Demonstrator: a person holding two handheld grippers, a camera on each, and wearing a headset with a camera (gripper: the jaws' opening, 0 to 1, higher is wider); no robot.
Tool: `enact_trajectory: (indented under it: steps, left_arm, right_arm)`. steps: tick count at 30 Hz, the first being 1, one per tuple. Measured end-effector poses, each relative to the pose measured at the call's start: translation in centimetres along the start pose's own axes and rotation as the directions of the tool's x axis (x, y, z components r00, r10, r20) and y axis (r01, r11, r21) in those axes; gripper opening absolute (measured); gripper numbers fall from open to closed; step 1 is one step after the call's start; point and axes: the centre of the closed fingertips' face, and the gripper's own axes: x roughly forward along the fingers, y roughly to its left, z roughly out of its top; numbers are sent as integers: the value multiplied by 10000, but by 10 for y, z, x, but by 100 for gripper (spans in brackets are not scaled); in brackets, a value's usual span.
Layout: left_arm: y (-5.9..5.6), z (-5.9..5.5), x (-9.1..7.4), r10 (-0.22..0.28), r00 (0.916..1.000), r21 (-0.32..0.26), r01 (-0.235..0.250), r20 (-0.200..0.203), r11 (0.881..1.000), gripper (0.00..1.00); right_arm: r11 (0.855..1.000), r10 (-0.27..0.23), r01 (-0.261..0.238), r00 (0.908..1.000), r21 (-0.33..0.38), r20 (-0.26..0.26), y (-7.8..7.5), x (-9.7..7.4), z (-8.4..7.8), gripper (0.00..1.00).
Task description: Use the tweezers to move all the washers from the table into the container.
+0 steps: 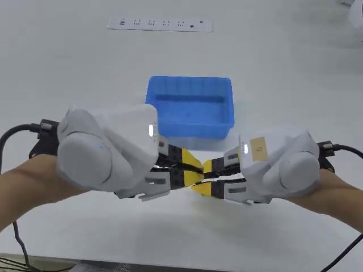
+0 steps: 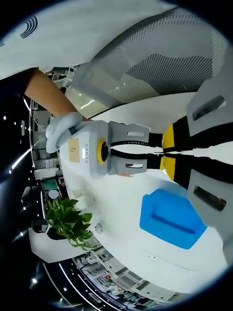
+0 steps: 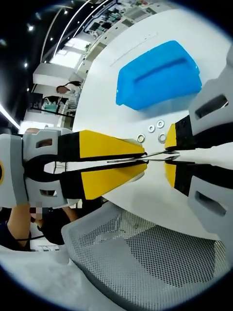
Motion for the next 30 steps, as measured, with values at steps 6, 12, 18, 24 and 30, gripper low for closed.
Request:
enact_trajectory:
  steps: [6, 12, 18, 24, 30]
  left_arm:
    - [4, -1, -12, 512, 9986, -111, -510, 127, 9986, 6]
    - [11, -1, -16, 808, 9964, -308, -800, 256, 9963, 6]
    - [18, -3, -12, 765, 9967, -668, -745, 278, 9950, 6]
    - [24, -11, -7, 646, 9978, -972, -626, 174, 9933, 6]
    - [27, -15, -2, 583, 9983, -981, -574, 60, 9935, 6]
  right_arm:
    - [9974, -544, 537, 9984, -477, -122, -6, 0, 9, 10]
    - [9948, -835, 822, 9963, -598, -192, -12, 0, 12, 10]
    - [9937, -1028, 1011, 9941, -487, -339, -19, 3, 9, 11]
    - [9944, -1023, 1007, 9933, -326, -528, -21, 4, 1, 12]
    - [9951, -981, 984, 9943, 56, -411, -25, 6, -1, 12]
